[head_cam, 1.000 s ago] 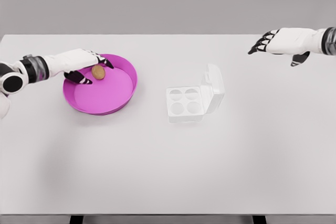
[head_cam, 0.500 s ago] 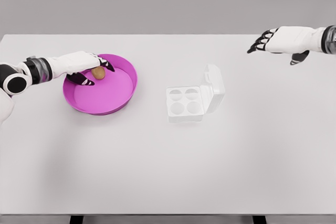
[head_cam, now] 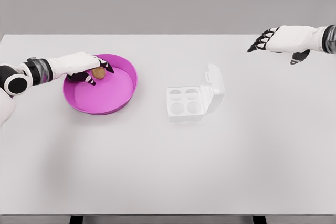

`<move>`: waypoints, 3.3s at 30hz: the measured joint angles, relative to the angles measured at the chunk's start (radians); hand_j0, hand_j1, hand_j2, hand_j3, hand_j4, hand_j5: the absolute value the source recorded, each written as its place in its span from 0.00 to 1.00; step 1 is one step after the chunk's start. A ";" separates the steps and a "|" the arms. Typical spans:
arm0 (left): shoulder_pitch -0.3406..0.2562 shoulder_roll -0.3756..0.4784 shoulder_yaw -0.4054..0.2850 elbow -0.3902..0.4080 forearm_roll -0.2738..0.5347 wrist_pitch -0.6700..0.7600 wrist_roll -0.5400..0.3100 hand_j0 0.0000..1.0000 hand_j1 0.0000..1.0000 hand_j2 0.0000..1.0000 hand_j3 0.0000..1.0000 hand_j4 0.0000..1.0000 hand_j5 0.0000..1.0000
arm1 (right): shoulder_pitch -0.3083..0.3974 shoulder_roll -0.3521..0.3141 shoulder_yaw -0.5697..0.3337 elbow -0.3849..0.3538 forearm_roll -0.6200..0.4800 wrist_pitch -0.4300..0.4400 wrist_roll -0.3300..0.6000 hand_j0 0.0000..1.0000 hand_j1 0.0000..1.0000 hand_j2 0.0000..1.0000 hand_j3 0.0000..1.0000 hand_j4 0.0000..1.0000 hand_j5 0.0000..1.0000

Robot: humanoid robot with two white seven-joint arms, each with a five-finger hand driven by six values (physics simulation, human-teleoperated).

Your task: Pack egg into the box and close the box lid

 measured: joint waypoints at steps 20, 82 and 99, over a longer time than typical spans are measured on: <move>0.000 0.001 0.002 -0.010 0.001 -0.003 0.004 0.44 0.44 0.44 0.44 0.44 0.44 | -0.003 -0.004 -0.002 0.000 -0.002 0.000 0.002 1.00 1.00 1.00 1.00 1.00 1.00; 0.063 0.004 0.004 -0.435 0.151 -0.003 0.012 0.40 0.40 0.40 0.40 0.40 0.40 | 0.008 -0.069 -0.031 -0.020 0.002 0.000 0.004 1.00 1.00 1.00 1.00 1.00 1.00; 0.112 -0.100 -0.002 -0.478 0.148 -0.003 0.010 0.41 0.41 0.41 0.41 0.41 0.41 | 0.008 -0.070 -0.034 -0.020 0.002 0.000 0.004 1.00 1.00 1.00 1.00 1.00 1.00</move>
